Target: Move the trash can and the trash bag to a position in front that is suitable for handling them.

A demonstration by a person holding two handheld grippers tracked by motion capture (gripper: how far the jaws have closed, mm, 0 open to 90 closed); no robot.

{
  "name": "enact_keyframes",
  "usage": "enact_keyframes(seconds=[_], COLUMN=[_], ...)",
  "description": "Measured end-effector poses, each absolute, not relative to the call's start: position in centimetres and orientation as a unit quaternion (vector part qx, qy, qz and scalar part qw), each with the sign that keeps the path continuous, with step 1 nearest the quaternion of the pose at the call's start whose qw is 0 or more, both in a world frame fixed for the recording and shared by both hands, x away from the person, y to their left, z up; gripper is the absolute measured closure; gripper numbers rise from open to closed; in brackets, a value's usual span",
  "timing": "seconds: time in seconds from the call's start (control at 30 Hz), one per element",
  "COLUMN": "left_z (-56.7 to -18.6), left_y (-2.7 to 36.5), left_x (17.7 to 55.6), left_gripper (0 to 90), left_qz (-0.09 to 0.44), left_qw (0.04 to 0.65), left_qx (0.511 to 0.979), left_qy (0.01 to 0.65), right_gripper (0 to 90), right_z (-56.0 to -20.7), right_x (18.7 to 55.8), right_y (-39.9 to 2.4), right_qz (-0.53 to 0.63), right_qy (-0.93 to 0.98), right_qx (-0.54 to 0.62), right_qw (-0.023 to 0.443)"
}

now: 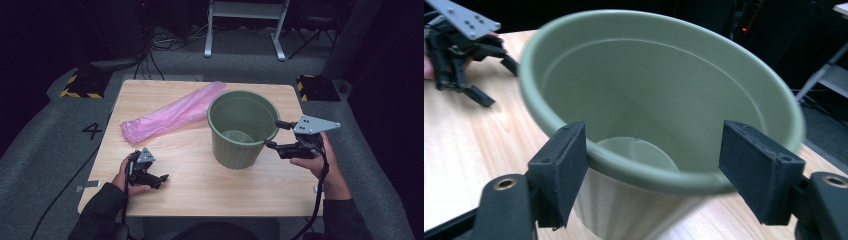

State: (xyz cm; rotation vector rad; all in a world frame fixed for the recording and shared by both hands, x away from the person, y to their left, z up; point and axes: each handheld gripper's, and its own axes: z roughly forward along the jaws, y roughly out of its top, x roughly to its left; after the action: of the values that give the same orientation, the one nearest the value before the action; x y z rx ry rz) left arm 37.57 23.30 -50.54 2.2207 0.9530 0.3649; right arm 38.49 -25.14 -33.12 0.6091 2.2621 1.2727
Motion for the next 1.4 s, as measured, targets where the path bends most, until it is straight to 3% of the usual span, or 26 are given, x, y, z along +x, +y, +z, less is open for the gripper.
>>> enact_keyframes(seconds=[0.53, 1.1, 1.2, 1.33, 1.4], left_z=[-50.5, -50.4, -50.3, -49.8, -49.7], left_y=[23.3, 23.2, 23.1, 23.5, 23.7], left_x=[37.6, 37.7, 38.1, 38.7, 38.9], left_gripper=[0.4, 0.5, 3.0, 20.4, 14.8], left_qz=[0.14, 0.139, 0.144, 0.173, 0.183], left_qw=[0.342, 0.337, 0.336, 0.332, 0.327], left_qx=[0.854, 0.856, 0.855, 0.849, 0.846], left_qy=[0.367, 0.367, 0.368, 0.374, 0.38], right_gripper=[22.6, 22.0, 22.6, 22.8, 21.4], right_z=[-36.0, -41.2, -42.6, -45.2, -46.3], right_x=[40.1, 43.0, 43.7, 45.0, 45.8], right_y=[-28.1, -25.3, -26.0, -27.4, -28.1], right_qz=[0.5, 0.462, 0.442, 0.4, 0.389], right_qy=[0.793, 0.824, 0.827, 0.839, 0.841], right_qx=[0.267, 0.282, 0.297, 0.322, 0.339], right_qw=[0.223, 0.17, 0.181, 0.182, 0.16])
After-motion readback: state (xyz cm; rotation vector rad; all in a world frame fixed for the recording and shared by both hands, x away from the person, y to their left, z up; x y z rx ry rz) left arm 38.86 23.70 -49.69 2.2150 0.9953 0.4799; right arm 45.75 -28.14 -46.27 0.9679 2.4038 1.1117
